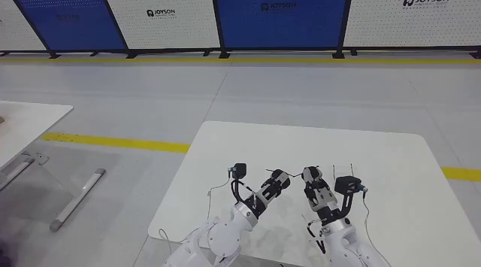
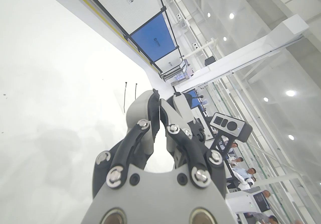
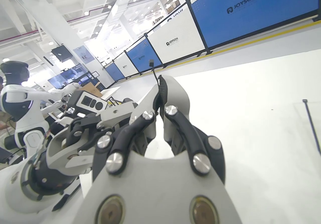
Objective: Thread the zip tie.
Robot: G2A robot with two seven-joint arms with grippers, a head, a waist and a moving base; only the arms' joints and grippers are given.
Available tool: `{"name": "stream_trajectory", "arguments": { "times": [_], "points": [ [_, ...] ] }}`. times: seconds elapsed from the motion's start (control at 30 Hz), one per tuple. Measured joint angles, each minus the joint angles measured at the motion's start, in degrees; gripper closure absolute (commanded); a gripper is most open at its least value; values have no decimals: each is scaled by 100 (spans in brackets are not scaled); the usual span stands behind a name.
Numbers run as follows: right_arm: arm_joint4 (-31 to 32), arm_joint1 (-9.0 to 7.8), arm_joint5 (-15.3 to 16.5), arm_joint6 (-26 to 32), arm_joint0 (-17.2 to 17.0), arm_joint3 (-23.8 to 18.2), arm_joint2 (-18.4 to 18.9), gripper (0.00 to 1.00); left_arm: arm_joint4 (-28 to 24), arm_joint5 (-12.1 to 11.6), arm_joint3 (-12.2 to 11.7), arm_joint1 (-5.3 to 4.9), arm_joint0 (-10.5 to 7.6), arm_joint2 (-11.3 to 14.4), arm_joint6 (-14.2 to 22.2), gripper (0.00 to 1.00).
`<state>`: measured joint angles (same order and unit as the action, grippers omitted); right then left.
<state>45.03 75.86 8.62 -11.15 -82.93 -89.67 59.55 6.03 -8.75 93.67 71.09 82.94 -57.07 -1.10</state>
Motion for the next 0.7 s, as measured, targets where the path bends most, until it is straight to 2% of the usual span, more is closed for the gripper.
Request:
{"name": "stream_trajectory", "arguments": {
  "times": [0.17,0.33,0.5,0.7],
  "points": [
    [-60,29,30,-148,-7,60,-11,100,-43,8,5,6,0,-6,-33,100],
    [-145,52,142,-303,-41,102,5,100,-299,-65,7,31,11,-18,-64,100],
    [-219,60,252,-312,-75,106,52,100,-425,-80,-11,48,5,33,90,100],
    [-319,69,299,-77,-59,128,85,100,-440,-107,-55,73,-22,82,59,100]
  ]
}}
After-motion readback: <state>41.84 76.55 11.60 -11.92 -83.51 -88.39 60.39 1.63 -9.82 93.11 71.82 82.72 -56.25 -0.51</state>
